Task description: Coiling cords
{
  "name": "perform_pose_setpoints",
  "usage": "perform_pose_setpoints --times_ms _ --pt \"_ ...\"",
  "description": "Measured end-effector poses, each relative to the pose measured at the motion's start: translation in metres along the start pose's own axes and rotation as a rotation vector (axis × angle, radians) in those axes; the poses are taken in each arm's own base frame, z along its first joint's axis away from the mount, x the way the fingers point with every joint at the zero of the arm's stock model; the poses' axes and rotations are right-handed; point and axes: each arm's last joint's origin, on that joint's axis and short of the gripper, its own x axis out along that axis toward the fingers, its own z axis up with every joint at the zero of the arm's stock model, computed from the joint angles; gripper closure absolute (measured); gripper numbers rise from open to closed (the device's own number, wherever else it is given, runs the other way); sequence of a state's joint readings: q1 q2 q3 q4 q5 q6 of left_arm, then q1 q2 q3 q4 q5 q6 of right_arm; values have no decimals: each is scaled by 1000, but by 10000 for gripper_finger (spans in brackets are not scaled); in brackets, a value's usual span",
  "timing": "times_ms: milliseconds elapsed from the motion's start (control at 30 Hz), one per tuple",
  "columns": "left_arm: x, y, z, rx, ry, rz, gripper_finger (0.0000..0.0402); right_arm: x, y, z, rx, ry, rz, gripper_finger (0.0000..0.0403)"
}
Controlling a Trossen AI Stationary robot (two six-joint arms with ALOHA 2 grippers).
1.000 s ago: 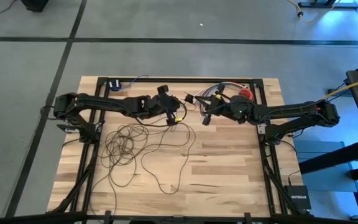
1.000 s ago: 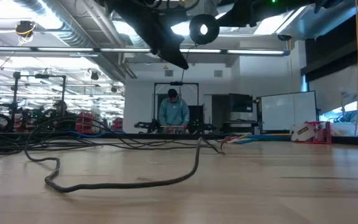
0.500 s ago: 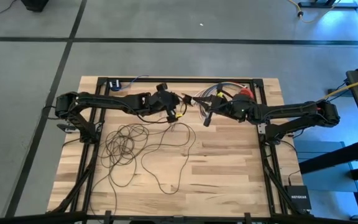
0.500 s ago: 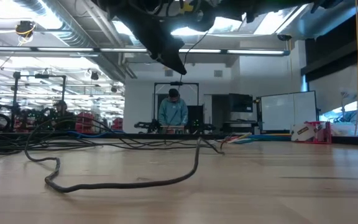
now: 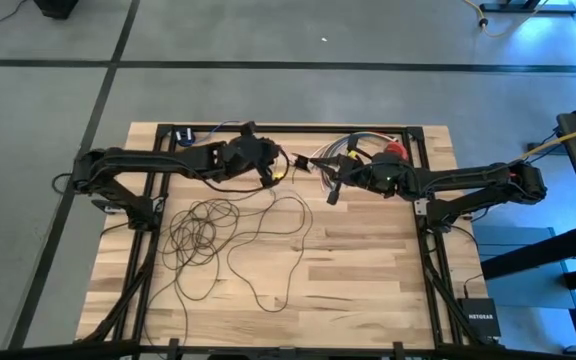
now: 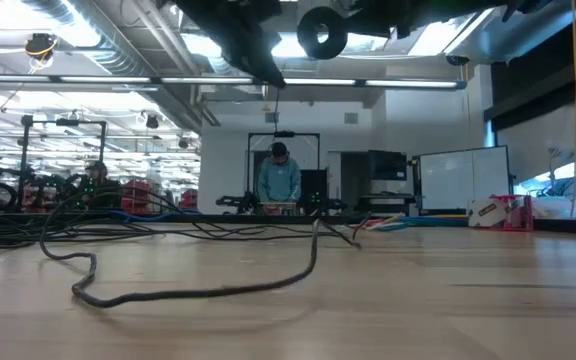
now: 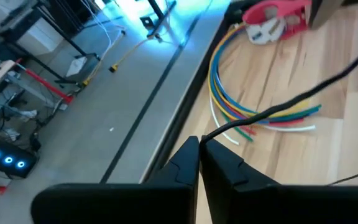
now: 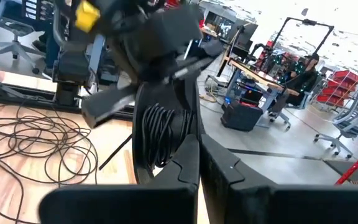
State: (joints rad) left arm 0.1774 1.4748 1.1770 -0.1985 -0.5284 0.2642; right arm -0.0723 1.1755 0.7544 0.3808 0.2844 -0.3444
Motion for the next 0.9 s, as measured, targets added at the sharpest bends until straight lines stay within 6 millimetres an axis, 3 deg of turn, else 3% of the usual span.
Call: perform_pose_setpoints --times_ms 267,567,900 --pt "-25 5 12 -47 -91 -10 394 0 -1 -1 -28 20 -33 397" --pt "-39 -2 33 -161 -276 -34 394 0 0 -3 -37 37 -26 397" --pt "-52 -2 46 -237 -257 -83 394 0 -2 -4 -66 72 -85 397"
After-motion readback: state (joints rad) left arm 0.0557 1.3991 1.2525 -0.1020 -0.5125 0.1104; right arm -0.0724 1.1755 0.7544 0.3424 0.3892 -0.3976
